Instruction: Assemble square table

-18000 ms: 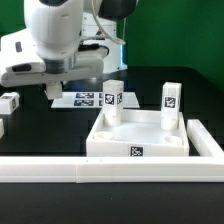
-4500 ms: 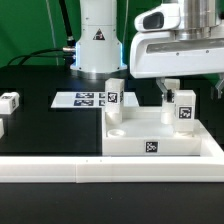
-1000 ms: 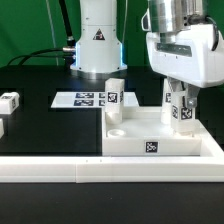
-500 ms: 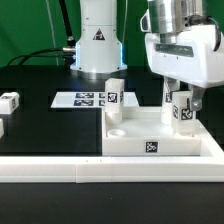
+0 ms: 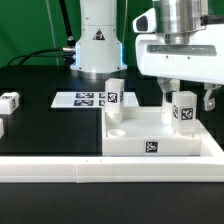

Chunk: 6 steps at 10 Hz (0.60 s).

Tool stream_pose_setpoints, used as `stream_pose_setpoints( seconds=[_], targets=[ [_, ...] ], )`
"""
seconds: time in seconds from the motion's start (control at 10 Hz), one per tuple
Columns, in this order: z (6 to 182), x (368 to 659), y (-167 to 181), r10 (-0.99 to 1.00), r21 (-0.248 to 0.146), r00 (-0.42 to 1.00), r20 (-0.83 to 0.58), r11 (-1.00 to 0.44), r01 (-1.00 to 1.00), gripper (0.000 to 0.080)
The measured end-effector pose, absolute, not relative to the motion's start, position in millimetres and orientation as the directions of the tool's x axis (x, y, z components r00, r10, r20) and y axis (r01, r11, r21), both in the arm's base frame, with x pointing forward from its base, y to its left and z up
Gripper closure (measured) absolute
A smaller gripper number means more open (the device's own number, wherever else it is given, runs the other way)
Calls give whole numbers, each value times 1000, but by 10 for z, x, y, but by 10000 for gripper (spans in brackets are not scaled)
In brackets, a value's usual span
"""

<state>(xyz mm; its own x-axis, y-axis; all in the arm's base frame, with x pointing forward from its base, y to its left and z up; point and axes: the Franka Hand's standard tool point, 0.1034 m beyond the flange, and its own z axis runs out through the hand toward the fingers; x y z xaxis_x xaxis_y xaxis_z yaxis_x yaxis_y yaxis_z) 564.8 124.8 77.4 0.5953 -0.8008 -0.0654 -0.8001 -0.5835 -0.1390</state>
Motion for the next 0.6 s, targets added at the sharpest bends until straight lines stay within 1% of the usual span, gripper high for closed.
stream_pose_setpoints(
  seconds=[0.2, 0.3, 0.4, 0.6],
  targets=[
    [771, 5644, 1246, -691, -144, 722, -41, -711, -688, 150],
    [762, 5622, 1252, -605, -120, 796, -26, -788, -603, 150],
    [765, 5627, 1241, -503, -111, 864, -4, -859, -500, 150],
    [765, 5626, 1242, -321, -90, 947, 24, -944, -318, 150]
  ],
)
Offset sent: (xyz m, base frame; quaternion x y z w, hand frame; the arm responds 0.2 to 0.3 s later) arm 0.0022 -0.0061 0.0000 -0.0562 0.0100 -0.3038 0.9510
